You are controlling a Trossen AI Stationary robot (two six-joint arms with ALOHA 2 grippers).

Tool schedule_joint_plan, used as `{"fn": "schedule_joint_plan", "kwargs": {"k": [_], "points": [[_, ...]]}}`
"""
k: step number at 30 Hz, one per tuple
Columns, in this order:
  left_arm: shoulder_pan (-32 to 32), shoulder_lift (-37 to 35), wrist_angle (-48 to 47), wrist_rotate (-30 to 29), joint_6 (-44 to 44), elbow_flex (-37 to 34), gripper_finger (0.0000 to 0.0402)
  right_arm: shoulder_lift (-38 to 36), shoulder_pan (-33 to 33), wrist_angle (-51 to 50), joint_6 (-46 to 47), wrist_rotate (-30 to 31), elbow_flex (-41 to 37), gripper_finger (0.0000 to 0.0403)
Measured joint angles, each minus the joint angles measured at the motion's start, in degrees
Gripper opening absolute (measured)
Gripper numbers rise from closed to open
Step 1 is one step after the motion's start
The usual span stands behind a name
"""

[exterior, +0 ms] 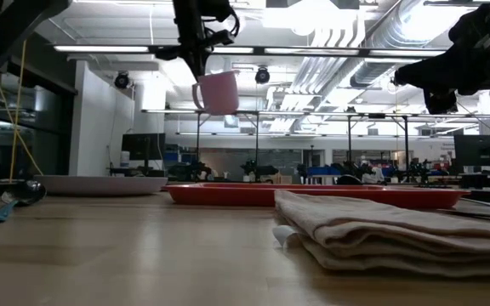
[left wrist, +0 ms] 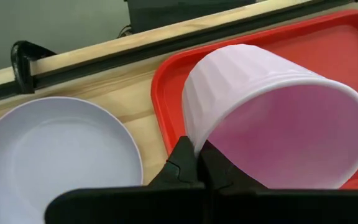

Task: Set up tray
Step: Put the pink cup on the top left of the red serving tray

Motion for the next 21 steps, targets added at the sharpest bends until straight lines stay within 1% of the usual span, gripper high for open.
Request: {"fn": "schedule_joint_plan", "kwargs": {"k": [5,11,15,21], "points": [[1.32,0.00,0.06,0.19,0.00,-0.02,0.0012,0.00,0.00,0.00,0.00,0.20,0.00,0.0000],[2.42,0.00,1.44,0.76,1.19,-0.04,0.0012,0.00,0.02,0.68,0.00,3.17,0.00,0.0000],[3.85,0.00,1.07,0.66,1.57,-0.04,0.0012,0.02,0.00,0.79,1.02,3.61,0.00,0.0000],[3.62,0.72,1.43,0.38,3.04,-0.04,0.0012,0.02,0.02,0.86,1.50,4.04,0.00,0.0000]]}}
